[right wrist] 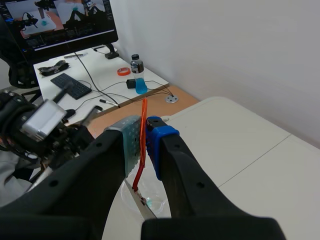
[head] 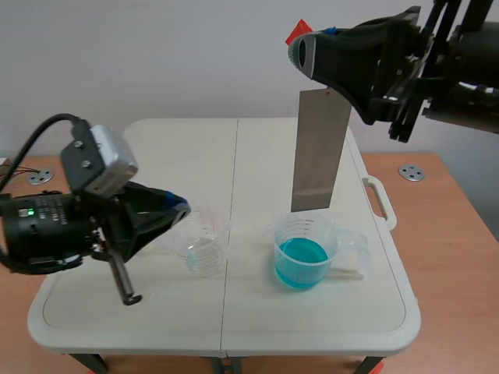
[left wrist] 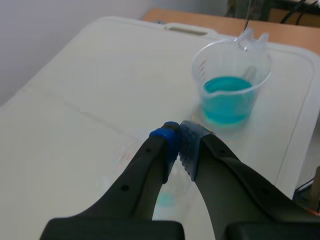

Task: Hold the metal plate by the orange handle, dip it into the blue solution, take it out and point at it, then put the plate back in the beaker on the left.
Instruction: 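Raise the plate and point at it, then put the plate into the left beaker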

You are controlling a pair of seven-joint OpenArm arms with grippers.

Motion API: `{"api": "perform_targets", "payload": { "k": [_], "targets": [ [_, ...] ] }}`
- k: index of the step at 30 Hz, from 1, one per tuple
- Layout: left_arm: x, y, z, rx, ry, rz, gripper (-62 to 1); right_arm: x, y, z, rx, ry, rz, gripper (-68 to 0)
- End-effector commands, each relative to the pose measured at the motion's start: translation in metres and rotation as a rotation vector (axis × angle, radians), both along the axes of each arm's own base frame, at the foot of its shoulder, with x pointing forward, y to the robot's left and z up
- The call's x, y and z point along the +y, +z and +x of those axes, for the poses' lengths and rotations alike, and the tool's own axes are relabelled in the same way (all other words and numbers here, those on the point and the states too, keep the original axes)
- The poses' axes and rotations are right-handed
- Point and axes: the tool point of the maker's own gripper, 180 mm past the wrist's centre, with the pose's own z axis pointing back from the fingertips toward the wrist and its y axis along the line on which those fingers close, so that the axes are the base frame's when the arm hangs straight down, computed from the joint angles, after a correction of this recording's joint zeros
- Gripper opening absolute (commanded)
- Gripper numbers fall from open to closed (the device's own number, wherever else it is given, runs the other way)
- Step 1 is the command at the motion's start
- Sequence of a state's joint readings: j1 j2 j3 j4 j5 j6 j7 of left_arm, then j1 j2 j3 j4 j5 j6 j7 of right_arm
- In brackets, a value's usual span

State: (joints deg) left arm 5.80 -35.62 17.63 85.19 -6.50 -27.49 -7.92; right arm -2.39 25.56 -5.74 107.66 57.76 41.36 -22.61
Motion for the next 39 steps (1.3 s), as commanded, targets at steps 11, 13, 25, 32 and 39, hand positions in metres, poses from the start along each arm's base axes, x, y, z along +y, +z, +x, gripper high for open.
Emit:
{"api": "perform_targets", "payload": {
  "k": [11,13,25,32,39],
  "targets": [
    [0.135,-0.005,-0.054,0.051,0.308,0.133,-57.7,-0.001,0.029,0.01,-0.079,-0.011,0.028,-66.4],
    [0.154,-0.014,-0.067,0.078,0.362,0.181,-57.7,0.002,0.031,0.01,-0.086,-0.001,0.028,-66.4],
    [0.204,-0.086,-0.17,0.38,0.553,0.283,-57.7,0.021,0.047,0.02,-0.107,0.017,0.064,-66.4],
    [0.194,-0.119,-0.219,0.53,0.612,0.254,-57.7,0.039,0.052,0.024,-0.117,0.031,0.075,-66.4],
    [0.17,-0.144,-0.26,0.656,0.629,0.218,-57.7,0.058,0.055,0.029,-0.122,0.052,0.085,-66.4]
  ]
}}
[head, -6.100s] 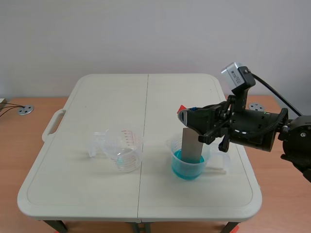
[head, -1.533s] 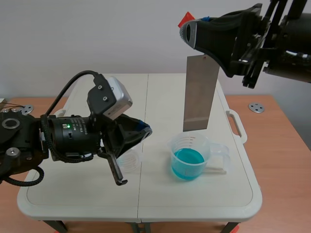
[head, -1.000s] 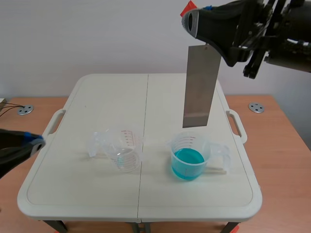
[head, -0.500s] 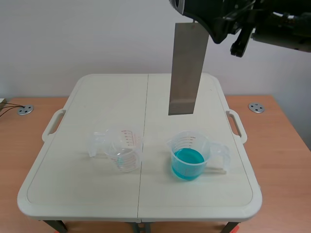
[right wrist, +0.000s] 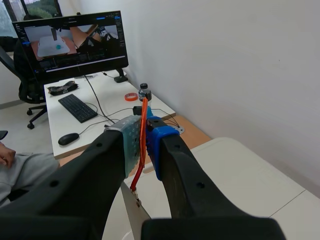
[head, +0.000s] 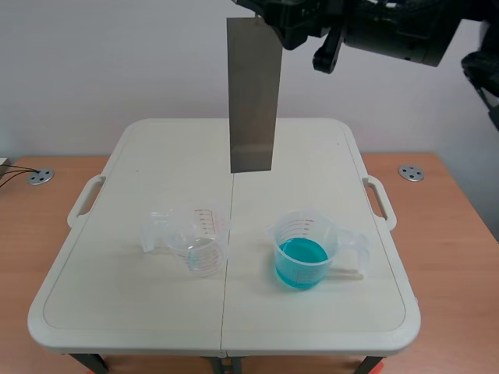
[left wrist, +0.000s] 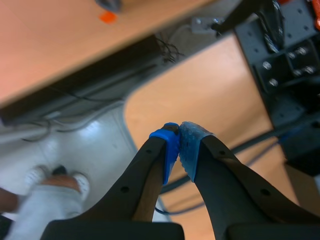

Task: Hold the metal plate by the orange handle, dip it into the blue solution, take it out and point at it, then put the plate back in the beaker on the left.
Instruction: 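Put the plate into the left beaker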

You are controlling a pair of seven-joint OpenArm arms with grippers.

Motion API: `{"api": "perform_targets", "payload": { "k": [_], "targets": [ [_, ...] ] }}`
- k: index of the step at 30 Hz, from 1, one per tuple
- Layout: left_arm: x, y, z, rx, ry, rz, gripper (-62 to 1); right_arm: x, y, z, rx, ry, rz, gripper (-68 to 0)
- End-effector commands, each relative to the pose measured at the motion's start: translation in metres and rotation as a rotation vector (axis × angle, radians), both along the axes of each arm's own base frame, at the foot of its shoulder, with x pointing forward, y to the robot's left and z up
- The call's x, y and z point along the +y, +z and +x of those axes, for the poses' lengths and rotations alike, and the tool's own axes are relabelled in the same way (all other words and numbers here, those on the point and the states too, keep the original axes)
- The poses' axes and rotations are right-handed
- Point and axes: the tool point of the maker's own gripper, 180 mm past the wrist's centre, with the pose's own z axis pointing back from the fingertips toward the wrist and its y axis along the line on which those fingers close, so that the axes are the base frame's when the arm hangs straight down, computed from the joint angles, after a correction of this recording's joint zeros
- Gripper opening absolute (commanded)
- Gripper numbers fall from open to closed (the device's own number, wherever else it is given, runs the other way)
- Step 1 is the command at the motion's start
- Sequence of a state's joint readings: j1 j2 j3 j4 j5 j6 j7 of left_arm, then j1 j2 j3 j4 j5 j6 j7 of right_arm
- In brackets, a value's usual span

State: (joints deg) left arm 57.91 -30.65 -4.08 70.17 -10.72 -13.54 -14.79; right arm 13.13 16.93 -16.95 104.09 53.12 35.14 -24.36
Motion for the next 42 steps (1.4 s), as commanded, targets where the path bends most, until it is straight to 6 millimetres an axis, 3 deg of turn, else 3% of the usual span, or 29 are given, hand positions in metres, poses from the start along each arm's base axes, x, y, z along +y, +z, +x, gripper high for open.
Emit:
{"api": "perform_targets", "payload": {
  "k": [1,15,23,42],
  "targets": [
    [-0.005,-0.002,0.001,-0.004,0.012,-0.014,-57.7,0.004,0.013,0.002,-0.031,0.006,0.025,-66.4],
    [-0.03,-0.044,-0.026,0.099,0.053,-0.069,-57.7,0.046,0.012,0.004,-0.036,0.053,0.007,-66.4],
    [-0.038,-0.065,-0.045,0.185,0.069,-0.068,-57.7,0.069,0.0,0.005,-0.001,0.08,0.0,-66.4],
    [-0.041,-0.073,-0.053,0.219,0.07,-0.069,-57.7,0.099,-0.054,0.023,0.135,0.092,-0.075,-66.4]
  ]
}}
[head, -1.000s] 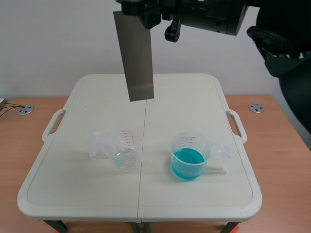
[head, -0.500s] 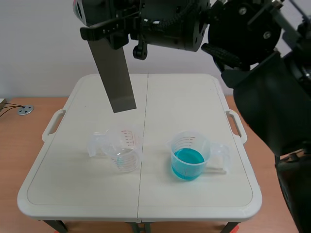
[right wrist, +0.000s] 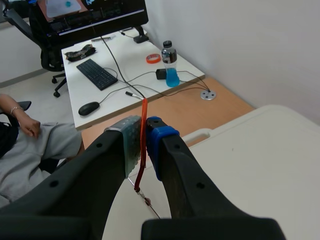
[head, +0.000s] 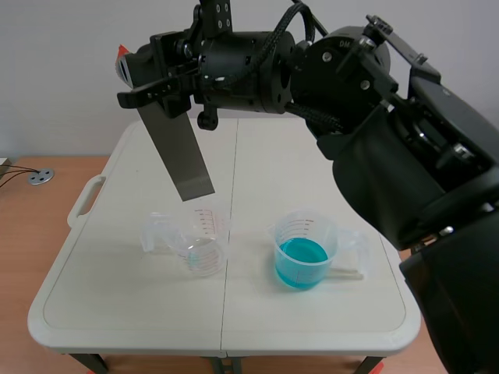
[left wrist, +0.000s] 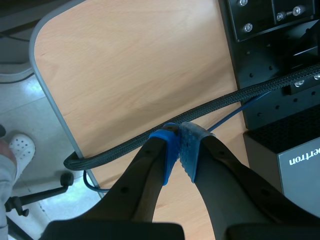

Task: Hold the metal plate by the orange handle, dip it into the blue solution, take it out and point at it, then put the plate back in the beaker on the left.
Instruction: 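Put the plate into the left beaker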

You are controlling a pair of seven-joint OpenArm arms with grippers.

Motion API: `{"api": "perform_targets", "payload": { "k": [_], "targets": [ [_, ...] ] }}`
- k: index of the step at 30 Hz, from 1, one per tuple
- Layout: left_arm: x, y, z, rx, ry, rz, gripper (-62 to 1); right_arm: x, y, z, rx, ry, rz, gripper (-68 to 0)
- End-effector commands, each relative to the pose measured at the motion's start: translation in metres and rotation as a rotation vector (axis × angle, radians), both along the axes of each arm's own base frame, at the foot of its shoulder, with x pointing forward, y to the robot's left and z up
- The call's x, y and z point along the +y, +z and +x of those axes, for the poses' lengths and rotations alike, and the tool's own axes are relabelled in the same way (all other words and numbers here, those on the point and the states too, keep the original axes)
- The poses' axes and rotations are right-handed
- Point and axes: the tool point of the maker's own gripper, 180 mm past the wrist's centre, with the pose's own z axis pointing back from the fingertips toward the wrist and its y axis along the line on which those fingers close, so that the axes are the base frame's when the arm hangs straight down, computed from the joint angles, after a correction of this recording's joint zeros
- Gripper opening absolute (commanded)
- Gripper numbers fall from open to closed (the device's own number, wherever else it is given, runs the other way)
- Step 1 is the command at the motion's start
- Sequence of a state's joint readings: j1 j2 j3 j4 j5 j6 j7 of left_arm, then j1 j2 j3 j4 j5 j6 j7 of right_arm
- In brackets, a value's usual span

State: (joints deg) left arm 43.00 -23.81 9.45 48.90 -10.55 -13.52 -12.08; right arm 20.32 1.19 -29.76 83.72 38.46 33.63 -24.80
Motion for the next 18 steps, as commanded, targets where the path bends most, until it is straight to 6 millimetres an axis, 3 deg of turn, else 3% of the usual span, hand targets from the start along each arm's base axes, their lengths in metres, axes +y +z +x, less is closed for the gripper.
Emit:
{"api": "perform_targets", "payload": {
  "k": [1,18],
  "targets": [
    [-0.002,0.002,-0.001,-0.003,0.001,-0.007,-57.7,0.003,0.016,0.004,-0.034,0.002,0.034,-66.4],
    [-0.001,0.002,-0.001,0.001,0.005,-0.006,-57.7,0.009,-0.034,0.009,0.024,-0.009,-0.053,-66.4]
  ]
}}
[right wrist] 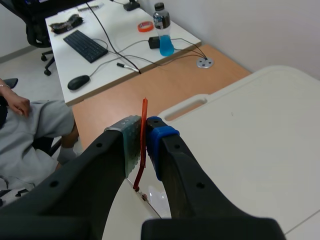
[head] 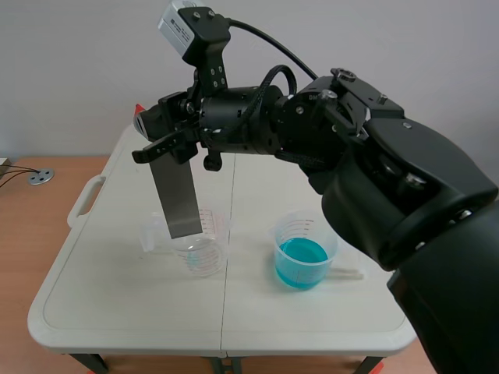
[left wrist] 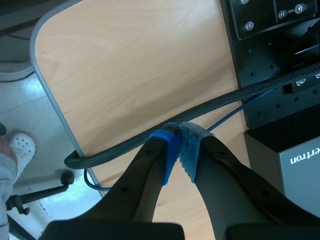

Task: Hold the metal plate by the orange handle, dip it into the blue solution, take it out and point at it, then put the plate back in the beaker on the left.
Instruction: 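Put the plate into the left beaker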

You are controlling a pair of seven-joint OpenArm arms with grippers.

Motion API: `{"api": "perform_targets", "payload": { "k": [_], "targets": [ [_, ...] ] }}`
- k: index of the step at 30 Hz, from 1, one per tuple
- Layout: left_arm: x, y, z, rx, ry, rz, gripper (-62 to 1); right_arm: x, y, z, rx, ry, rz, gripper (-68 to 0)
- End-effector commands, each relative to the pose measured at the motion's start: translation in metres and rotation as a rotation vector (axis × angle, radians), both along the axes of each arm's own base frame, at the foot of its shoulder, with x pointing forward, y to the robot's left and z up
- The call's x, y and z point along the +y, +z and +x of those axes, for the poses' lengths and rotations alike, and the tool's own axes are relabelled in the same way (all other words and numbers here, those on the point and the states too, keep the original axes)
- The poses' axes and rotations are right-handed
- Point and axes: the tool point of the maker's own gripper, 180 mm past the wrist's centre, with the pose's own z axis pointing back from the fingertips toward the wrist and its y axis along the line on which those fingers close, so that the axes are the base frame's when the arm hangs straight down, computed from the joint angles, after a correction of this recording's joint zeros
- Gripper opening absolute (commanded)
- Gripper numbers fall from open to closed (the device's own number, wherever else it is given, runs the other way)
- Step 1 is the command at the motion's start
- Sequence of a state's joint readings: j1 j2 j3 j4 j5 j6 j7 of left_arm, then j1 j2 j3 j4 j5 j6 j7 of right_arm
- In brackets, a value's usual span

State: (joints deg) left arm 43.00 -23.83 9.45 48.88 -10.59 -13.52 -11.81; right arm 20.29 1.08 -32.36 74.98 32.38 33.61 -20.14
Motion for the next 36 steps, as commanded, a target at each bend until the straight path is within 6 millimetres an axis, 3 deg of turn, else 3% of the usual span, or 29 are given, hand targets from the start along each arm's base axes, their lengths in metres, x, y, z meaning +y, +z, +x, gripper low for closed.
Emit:
{"api": "perform_targets", "payload": {
  "k": [1,21,36],
  "targets": [
    [-0.002,0.002,-0.001,-0.003,0.005,-0.007,-57.7,0.004,0.018,0.006,-0.036,0.0,0.038,-66.4],
    [-0.002,0.002,-0.001,-0.002,0.005,-0.007,-57.7,-0.009,-0.015,0.019,0.069,-0.138,0.048,-66.4],
    [-0.001,0.002,-0.001,-0.002,0.005,-0.007,-57.7,0.007,-0.044,-0.004,0.141,-0.154,0.022,-66.4]
  ]
}}
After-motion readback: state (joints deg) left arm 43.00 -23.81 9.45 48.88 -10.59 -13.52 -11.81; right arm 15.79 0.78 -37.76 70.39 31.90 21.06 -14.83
